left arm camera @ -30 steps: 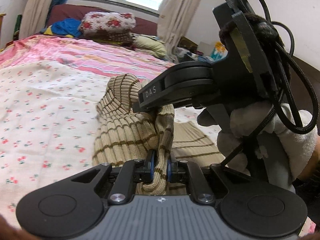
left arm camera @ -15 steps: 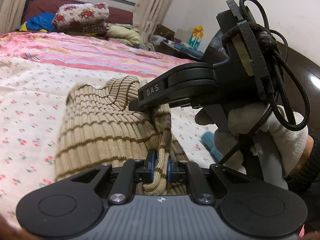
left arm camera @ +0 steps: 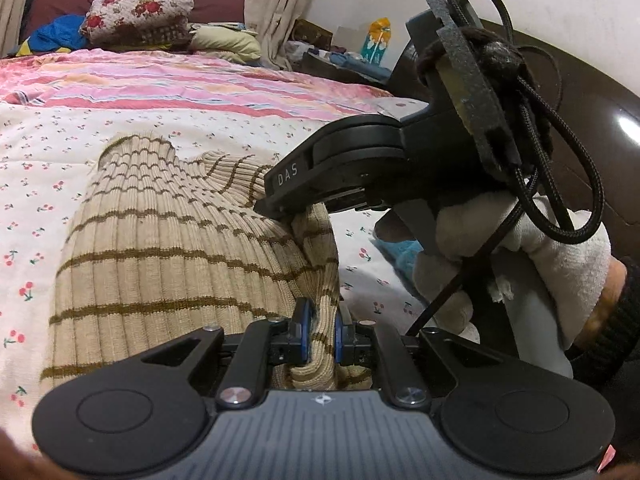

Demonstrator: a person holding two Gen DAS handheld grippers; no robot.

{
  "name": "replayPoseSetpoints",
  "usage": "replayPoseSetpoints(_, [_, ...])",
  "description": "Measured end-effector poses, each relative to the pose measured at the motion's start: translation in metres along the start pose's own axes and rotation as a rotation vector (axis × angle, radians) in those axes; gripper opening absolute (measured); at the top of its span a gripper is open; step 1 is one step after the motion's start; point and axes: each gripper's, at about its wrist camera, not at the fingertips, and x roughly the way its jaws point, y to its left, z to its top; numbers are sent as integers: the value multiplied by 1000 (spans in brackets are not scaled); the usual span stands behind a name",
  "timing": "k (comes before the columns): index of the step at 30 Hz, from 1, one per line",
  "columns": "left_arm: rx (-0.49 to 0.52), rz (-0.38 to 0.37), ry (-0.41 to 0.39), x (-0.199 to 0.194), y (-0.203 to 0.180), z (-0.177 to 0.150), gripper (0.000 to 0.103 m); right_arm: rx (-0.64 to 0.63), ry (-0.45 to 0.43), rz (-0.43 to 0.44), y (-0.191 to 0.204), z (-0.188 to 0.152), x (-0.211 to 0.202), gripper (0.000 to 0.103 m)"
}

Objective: Fold small clothes
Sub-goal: 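Lift the gripped edge with both grippers and fold it over the sweater, then open both grippers and release the folded edge onto the sweater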

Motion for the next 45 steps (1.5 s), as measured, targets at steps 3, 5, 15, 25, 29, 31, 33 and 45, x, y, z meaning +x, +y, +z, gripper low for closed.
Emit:
replayPoseSetpoints(3, [8, 9, 26, 10, 3, 5, 17, -20, 8, -10, 1, -3, 2, 11])
replayPoseSetpoints(5, [10, 11, 34, 12, 8, 10, 17, -40, 4, -23, 5, -5, 3, 12])
replayPoseSetpoints(15, [42, 29, 58, 18, 2, 13, 22, -44, -10, -40, 5, -7, -9, 18])
replayPoseSetpoints(25, [73, -31, 44, -4, 1, 10, 27, -11, -38, -45, -4, -9, -25, 19])
replayPoseSetpoints(29, [99, -35, 34, -19, 4, 7, 27, 14, -56, -57, -11, -14, -40, 20])
replayPoseSetpoints(31, [90, -40, 18, -29, 7, 9, 27, 30, -63, -38, -12, -20, -49, 20])
replayPoseSetpoints(33, [86, -42, -6, -40, 11, 11, 27, 42, -58, 1, -12, -29, -58, 22])
replayPoseSetpoints(45, [71, 120, -70, -53, 49, 15, 27, 93, -9, 134, 10, -88, -84, 33])
